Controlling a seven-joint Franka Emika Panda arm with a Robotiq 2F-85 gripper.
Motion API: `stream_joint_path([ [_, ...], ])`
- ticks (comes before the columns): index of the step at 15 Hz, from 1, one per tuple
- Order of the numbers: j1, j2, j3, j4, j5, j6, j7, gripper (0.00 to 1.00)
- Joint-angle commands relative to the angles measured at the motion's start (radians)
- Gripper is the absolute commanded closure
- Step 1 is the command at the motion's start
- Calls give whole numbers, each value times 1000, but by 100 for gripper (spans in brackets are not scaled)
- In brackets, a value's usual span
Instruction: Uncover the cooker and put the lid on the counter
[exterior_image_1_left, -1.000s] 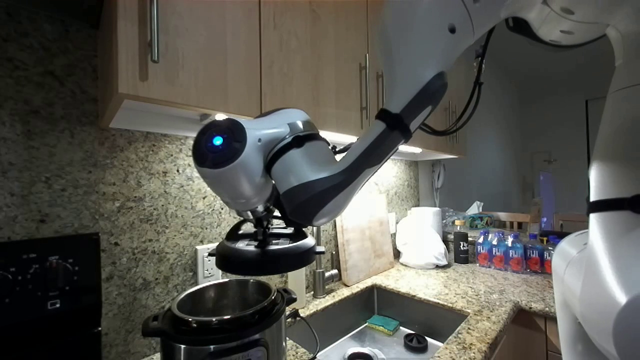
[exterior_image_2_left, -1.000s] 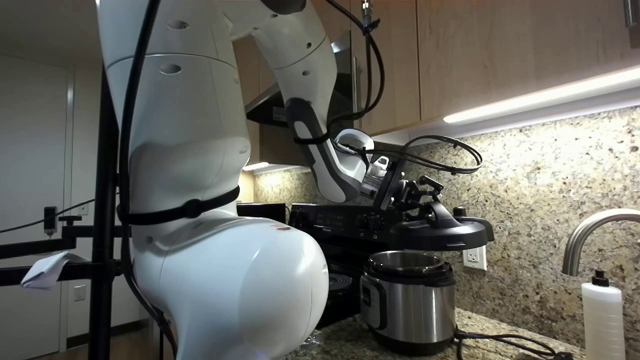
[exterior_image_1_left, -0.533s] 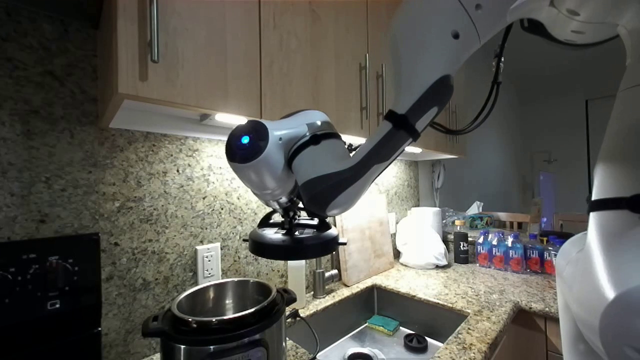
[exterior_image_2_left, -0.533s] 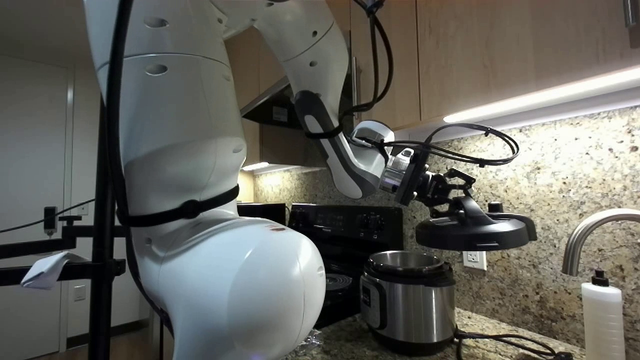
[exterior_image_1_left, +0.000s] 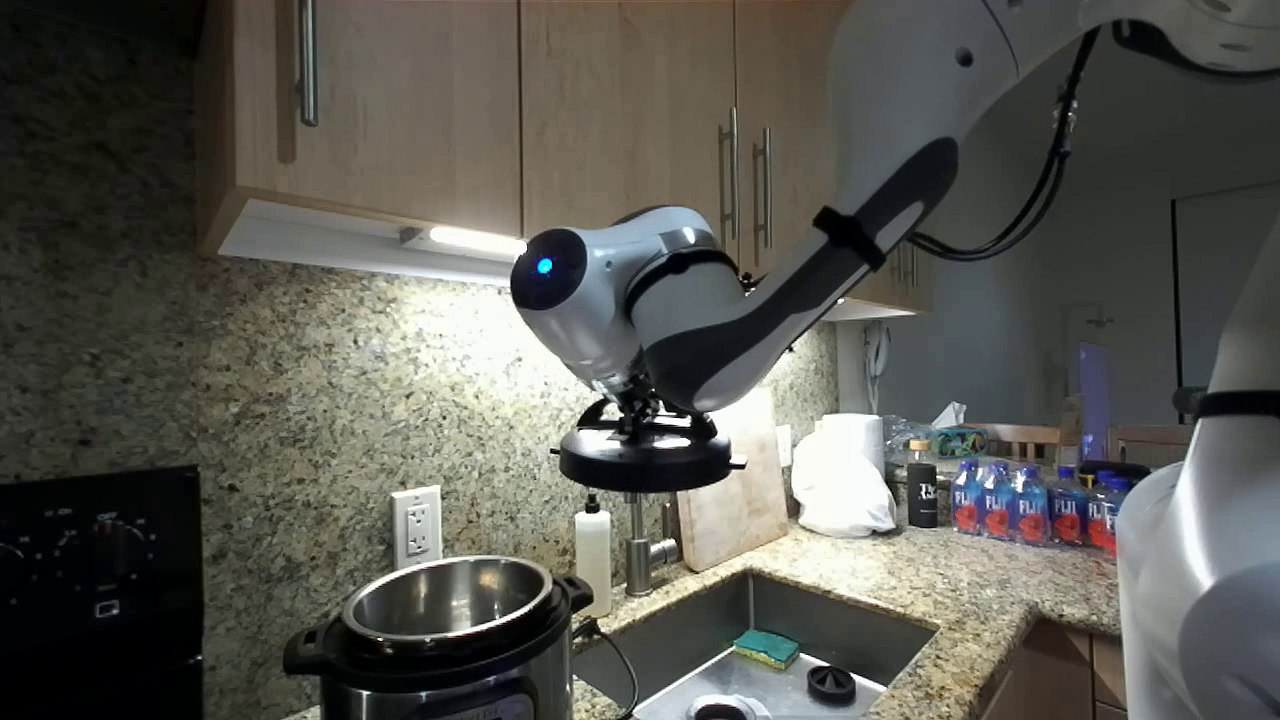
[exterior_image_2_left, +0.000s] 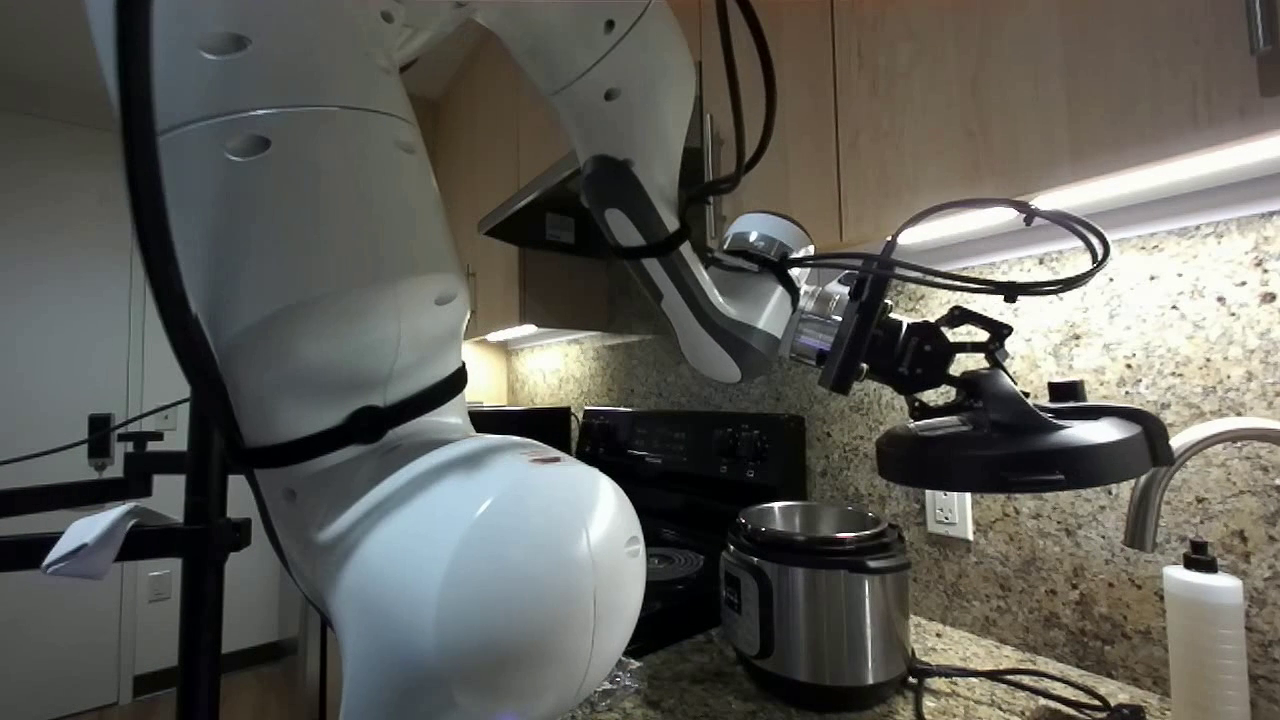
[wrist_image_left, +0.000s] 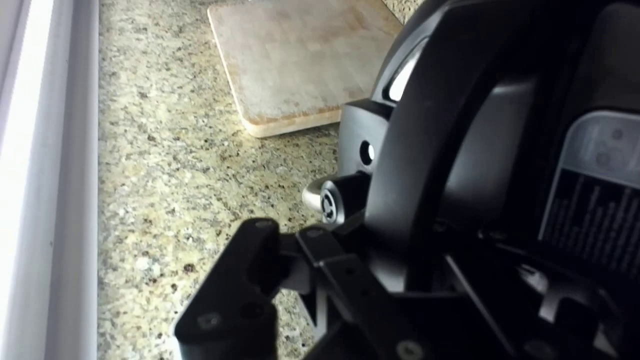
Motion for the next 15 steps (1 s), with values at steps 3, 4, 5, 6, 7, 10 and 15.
stream_joint_path([
  [3,-47,-105,-37,-41,-15,-39,-49,99],
  [4,-57,-107,-49,-43,-15,-38,-52,99],
  [5,-67,-104,-62,-41,-15,-38,-55,99],
  [6,-78,-102,-74,-40,-15,-37,-59,99],
  [7,-90,-95,-86,-37,-18,-36,-60,99],
  [10,-127,-78,-125,-27,-26,-35,-65,99],
  [15,-174,-51,-170,-13,-18,-41,-63,99],
])
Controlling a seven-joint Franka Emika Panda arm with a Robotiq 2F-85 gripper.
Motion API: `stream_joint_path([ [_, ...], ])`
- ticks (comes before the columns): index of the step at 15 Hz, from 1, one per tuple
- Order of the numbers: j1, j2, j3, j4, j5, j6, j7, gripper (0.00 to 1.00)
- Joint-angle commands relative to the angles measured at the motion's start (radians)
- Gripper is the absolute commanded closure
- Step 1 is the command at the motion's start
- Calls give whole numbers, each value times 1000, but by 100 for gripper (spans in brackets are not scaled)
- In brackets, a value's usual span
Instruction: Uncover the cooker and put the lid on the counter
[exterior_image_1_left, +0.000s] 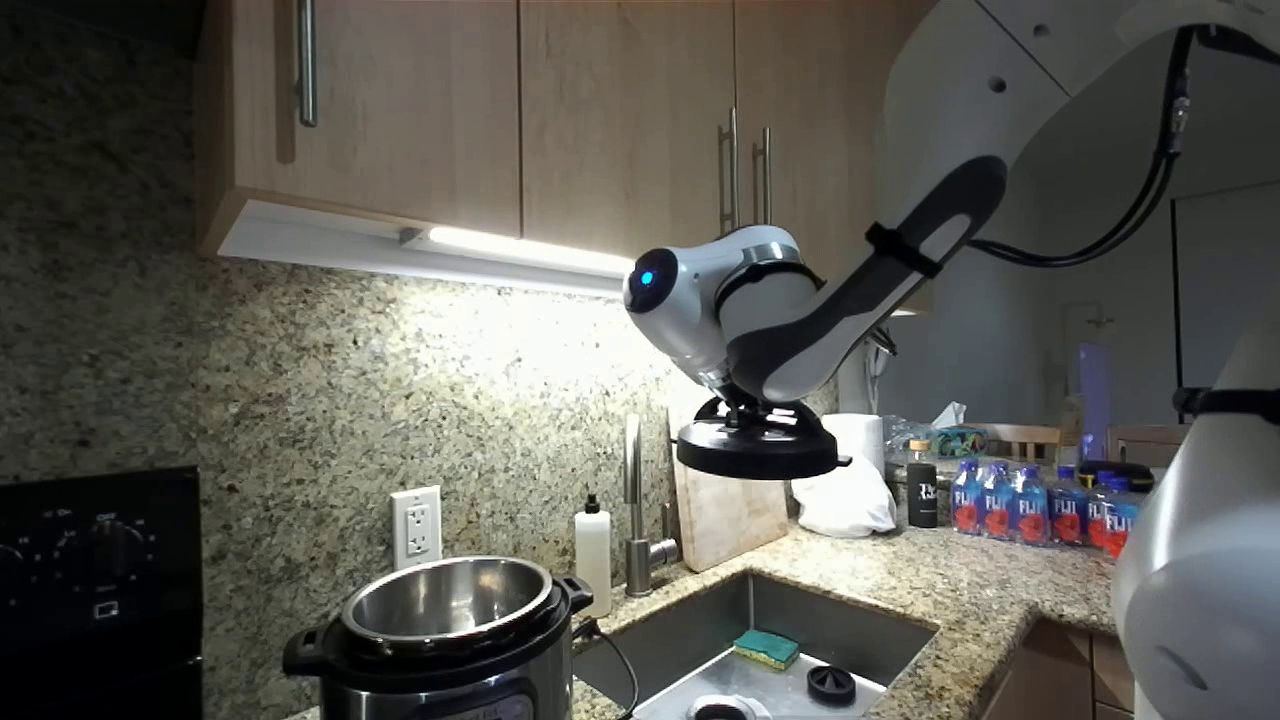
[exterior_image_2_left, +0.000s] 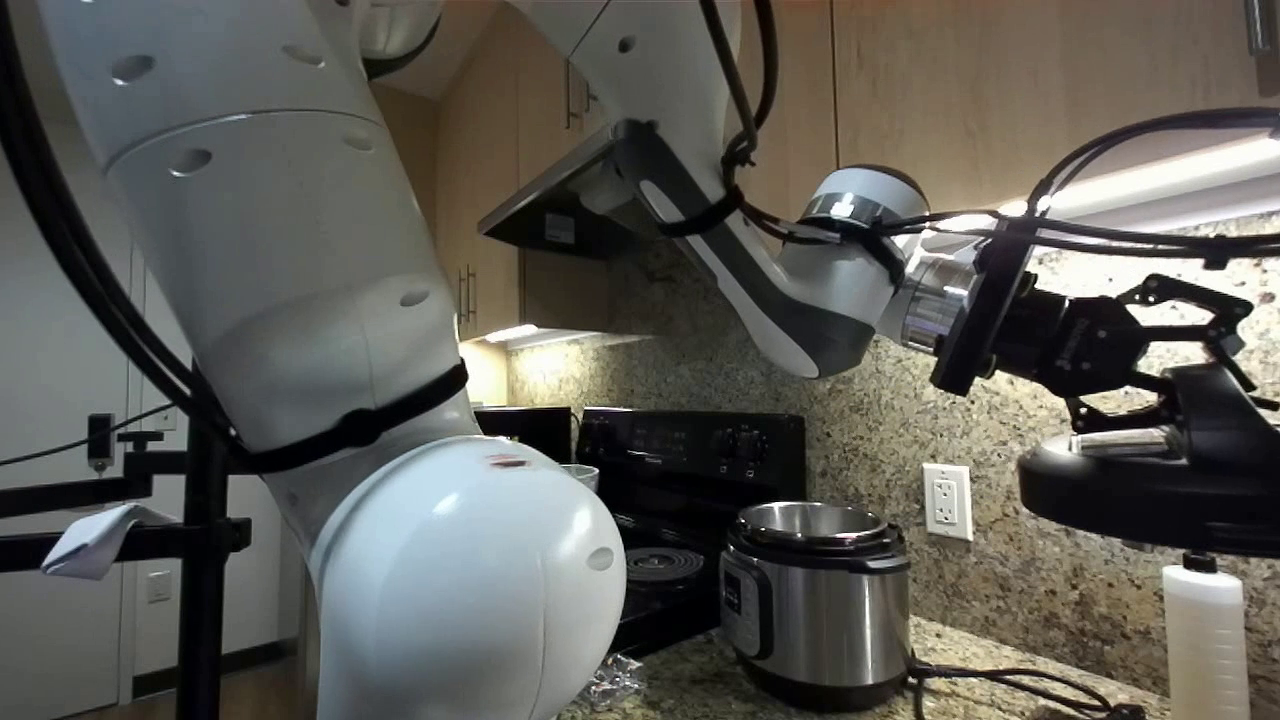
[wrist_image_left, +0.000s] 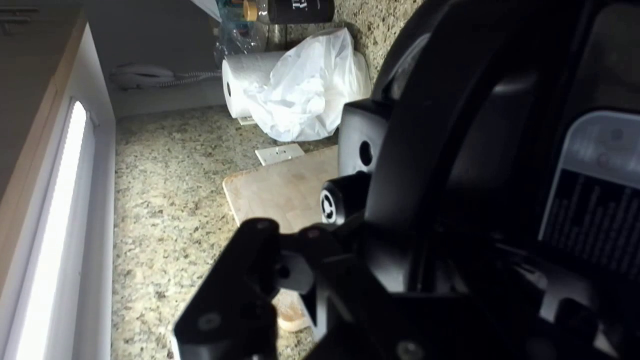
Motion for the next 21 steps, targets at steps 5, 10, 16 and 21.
stream_joint_path([
  [5,-21,24,-16,-7,7,6,1,96],
  [10,-14,56,-2,-19,-3,-8,17,99],
  [16,-49,169,-36,12,-78,33,36,99],
  [21,-124,271,-124,144,-158,142,19,99],
])
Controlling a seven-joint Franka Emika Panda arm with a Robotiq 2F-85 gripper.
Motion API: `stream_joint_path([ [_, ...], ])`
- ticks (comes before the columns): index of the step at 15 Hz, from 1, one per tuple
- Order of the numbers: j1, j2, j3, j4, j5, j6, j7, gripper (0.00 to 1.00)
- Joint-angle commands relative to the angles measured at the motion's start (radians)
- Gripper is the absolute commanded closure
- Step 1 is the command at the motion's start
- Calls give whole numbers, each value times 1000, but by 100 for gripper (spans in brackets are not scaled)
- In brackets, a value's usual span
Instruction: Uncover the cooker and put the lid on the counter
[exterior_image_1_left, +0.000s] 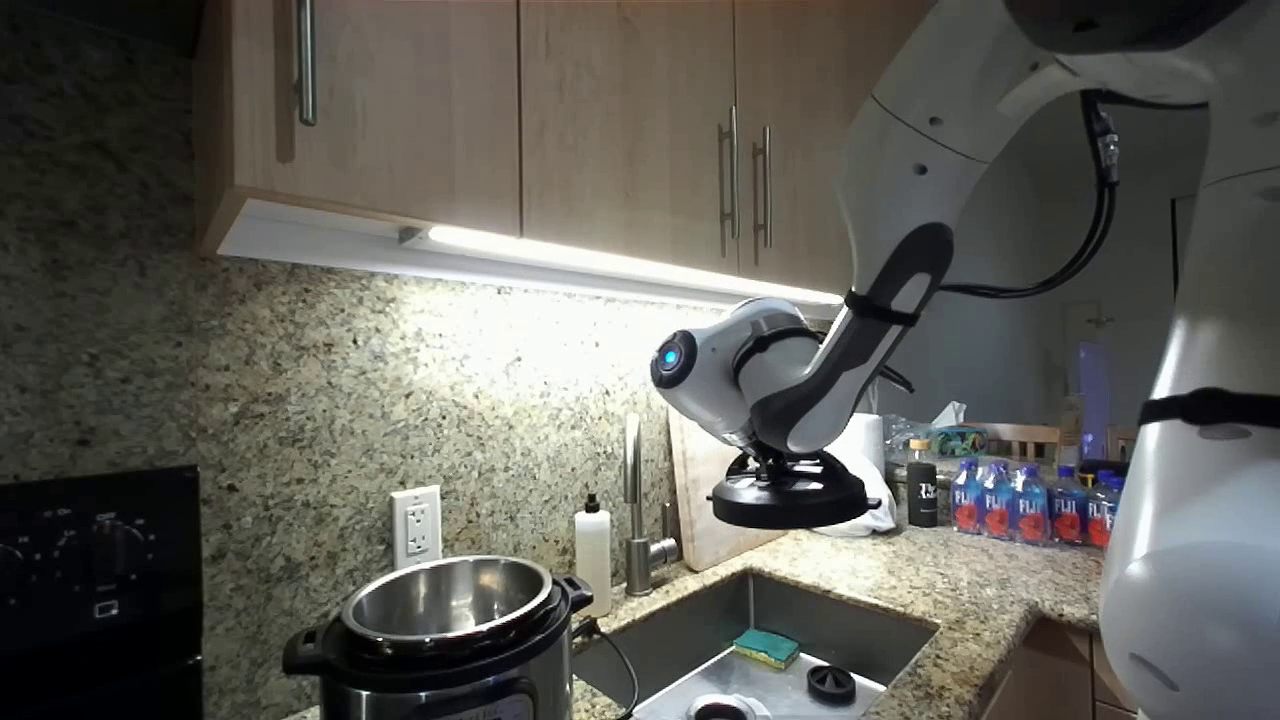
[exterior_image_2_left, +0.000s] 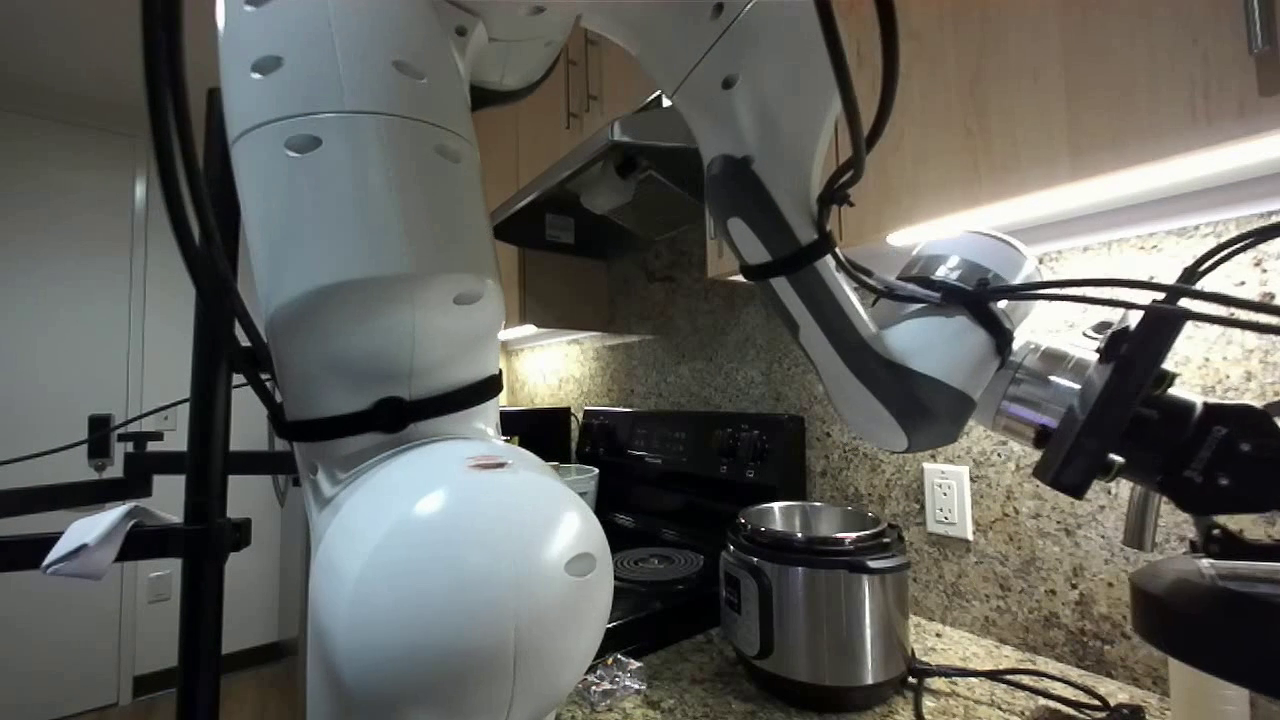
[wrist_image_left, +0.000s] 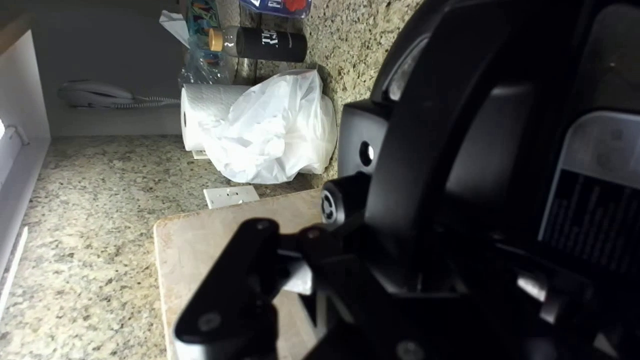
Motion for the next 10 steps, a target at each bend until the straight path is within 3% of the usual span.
stream_joint_path([
  [1,-67,78,-53,143,-62,74,-11,99],
  [5,-127,181,-100,262,-49,148,-10,99],
  [10,-197,301,-133,407,-26,162,-16,99],
])
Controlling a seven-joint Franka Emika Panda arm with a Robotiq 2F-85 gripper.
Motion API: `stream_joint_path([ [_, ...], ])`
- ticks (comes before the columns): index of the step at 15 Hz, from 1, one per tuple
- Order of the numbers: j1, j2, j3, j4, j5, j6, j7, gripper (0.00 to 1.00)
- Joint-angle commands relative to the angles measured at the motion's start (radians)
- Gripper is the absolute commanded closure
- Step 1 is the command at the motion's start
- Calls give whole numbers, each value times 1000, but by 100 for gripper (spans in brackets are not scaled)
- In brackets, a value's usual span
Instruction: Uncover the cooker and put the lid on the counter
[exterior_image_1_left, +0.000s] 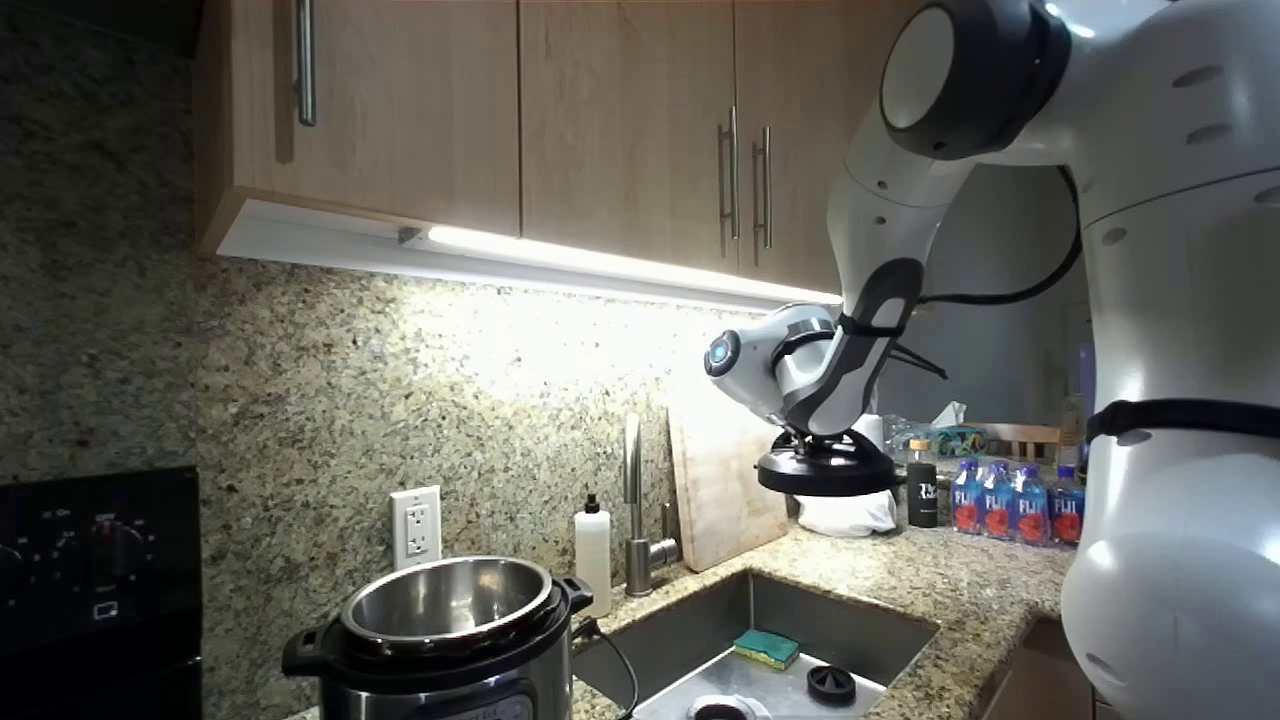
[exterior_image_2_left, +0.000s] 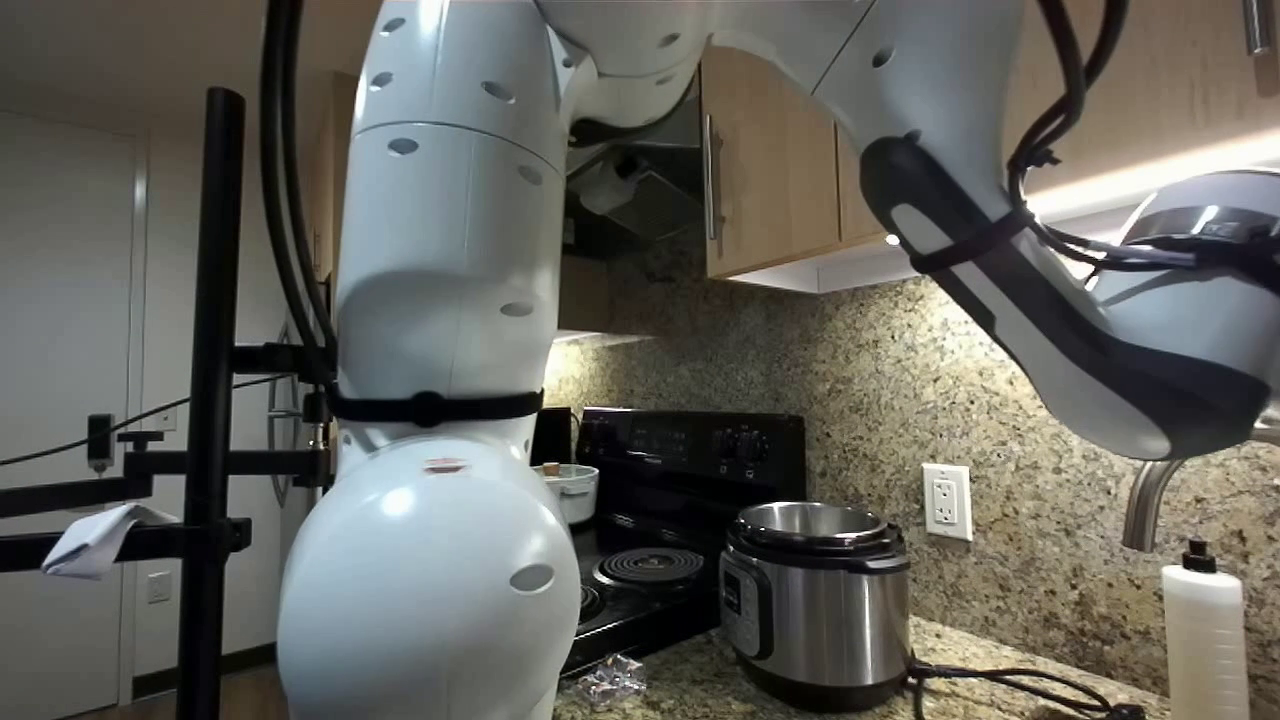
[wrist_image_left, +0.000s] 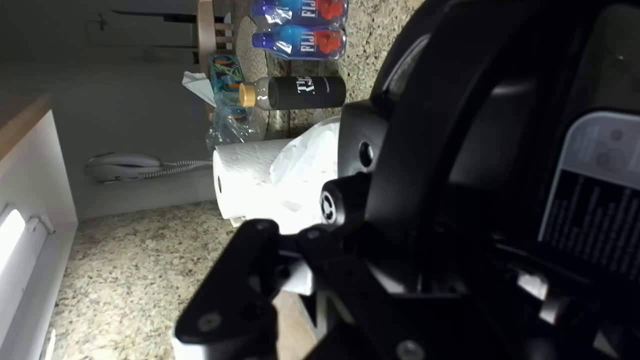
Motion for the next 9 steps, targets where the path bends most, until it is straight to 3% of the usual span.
stream_joint_path([
  [1,-53,69,-13,131,13,6,-21,99],
  [5,-76,87,2,158,132,7,-66,99],
  [6,-76,99,-6,141,87,0,-17,96],
  [9,-73,107,3,142,125,2,-22,96],
])
